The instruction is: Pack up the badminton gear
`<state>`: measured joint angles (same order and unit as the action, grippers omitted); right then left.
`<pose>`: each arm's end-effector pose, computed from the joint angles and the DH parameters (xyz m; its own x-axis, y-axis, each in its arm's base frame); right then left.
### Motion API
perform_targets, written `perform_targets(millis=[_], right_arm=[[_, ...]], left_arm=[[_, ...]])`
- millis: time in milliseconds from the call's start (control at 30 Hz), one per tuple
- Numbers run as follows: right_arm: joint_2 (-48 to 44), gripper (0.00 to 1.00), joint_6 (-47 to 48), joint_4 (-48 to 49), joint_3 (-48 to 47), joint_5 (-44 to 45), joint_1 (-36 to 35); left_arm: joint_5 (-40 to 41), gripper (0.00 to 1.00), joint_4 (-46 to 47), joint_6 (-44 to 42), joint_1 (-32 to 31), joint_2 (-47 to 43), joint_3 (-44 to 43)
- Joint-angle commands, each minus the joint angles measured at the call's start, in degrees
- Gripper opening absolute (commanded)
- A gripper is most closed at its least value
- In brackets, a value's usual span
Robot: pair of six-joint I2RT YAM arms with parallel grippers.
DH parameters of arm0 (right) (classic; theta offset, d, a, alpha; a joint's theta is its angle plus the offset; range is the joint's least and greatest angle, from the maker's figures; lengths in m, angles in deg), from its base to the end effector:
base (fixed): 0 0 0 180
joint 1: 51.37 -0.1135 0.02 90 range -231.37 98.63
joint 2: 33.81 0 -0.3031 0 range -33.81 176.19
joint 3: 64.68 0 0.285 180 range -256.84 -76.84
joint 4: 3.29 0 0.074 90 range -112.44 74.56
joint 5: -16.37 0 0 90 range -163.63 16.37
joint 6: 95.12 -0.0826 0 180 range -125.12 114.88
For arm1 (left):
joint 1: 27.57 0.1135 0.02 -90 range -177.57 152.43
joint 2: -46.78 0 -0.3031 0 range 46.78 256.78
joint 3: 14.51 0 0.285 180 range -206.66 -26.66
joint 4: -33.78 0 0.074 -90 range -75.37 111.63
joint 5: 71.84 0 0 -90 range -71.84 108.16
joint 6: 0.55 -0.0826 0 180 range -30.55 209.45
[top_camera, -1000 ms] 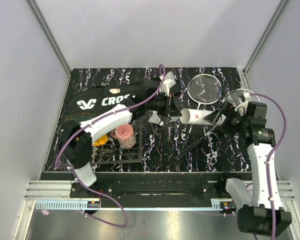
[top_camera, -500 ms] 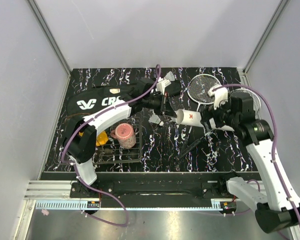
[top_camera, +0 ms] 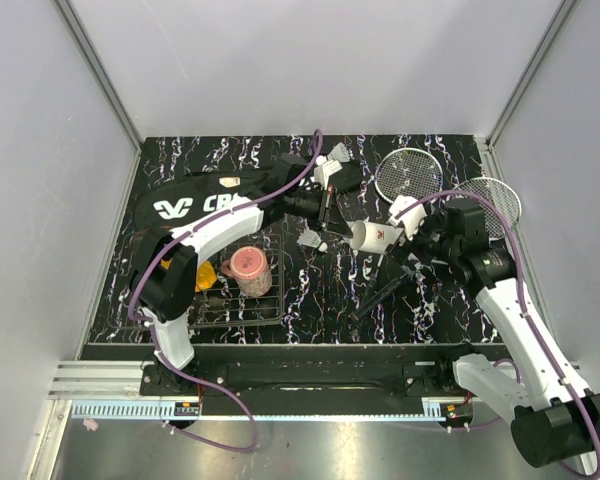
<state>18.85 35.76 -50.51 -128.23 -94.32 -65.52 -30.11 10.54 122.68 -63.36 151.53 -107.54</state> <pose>0.2235 0.0865 0.3187 -0.1040 -0.6577 -0.7461 -0.7576 0.5385 -0.3690 0.3549 -0.3318 0.2748 -0.8740 0.1804 -0.4512 0.4859 0.3361 -0.8068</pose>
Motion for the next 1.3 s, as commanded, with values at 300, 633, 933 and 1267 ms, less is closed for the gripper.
perform_targets(millis=[300,633,933,1267], right_arm=[[3.7,1.0,4.2,10.0,2.3,-4.1,-1.6],[0.9,0.86,5.8,16.3,8.1,0.1,-2.5],[-3.6,0.87,5.9,21.5,13.8,0.8,-2.8],[-8.9,0.43,1.3,23.3,14.3,1.3,-2.9]], left_arm=[[-5.3,0.0,0.4,0.3,0.4,0.4,-4.7],[-5.4,0.0,-0.5,0.5,0.5,-0.8,-6.2],[-6.0,0.0,-2.4,-1.4,0.3,-1.6,-6.5],[9.6,0.84,-5.3,-6.2,0.5,-16.8,-3.5]])
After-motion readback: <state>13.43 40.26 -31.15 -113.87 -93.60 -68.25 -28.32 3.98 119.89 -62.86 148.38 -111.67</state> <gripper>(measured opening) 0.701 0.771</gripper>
